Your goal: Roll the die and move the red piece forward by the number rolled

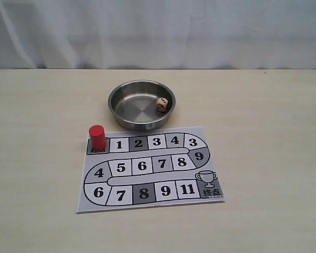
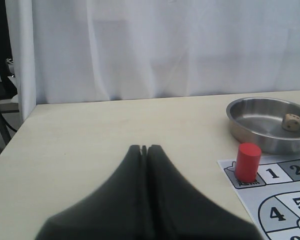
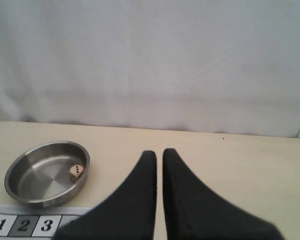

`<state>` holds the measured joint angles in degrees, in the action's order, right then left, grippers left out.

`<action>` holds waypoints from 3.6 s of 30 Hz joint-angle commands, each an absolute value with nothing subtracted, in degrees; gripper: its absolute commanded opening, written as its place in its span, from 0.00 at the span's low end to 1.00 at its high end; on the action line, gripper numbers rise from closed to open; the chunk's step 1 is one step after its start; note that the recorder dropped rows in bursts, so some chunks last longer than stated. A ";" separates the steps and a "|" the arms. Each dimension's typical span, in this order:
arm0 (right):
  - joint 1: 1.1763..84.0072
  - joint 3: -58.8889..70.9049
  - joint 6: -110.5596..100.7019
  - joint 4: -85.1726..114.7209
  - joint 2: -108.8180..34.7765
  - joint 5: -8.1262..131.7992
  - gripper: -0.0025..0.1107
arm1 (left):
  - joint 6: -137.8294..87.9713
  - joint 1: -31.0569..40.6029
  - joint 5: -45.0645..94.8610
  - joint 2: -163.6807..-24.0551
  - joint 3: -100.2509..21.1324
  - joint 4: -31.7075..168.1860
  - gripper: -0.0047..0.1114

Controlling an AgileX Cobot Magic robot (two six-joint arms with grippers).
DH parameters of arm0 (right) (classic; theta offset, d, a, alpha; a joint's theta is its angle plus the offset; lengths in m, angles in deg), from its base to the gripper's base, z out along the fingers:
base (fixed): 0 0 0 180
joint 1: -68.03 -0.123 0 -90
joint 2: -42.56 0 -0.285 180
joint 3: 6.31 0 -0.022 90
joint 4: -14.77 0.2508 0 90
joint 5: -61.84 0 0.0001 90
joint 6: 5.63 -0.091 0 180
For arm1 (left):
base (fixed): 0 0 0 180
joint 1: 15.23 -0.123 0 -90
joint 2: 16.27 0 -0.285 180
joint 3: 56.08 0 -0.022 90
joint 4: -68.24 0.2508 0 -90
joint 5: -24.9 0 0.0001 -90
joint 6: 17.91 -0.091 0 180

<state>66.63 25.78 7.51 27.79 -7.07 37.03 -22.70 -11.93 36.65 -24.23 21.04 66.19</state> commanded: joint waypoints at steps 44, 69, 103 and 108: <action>45.16 -33.55 10.73 16.78 -79.79 3.27 0.41 | -22.80 -11.93 36.13 -24.06 21.13 66.15 0.04; 45.16 -59.74 17.27 29.39 -107.35 2.94 0.49 | -22.80 -11.93 36.13 -24.06 21.13 66.05 0.04; 45.16 -59.62 40.67 25.45 -111.55 12.74 0.63 | -22.80 -11.93 36.13 -24.06 21.13 66.05 0.04; 45.16 -59.62 40.67 22.89 -112.45 12.47 0.63 | -22.80 -11.93 36.13 -24.06 21.13 66.05 0.04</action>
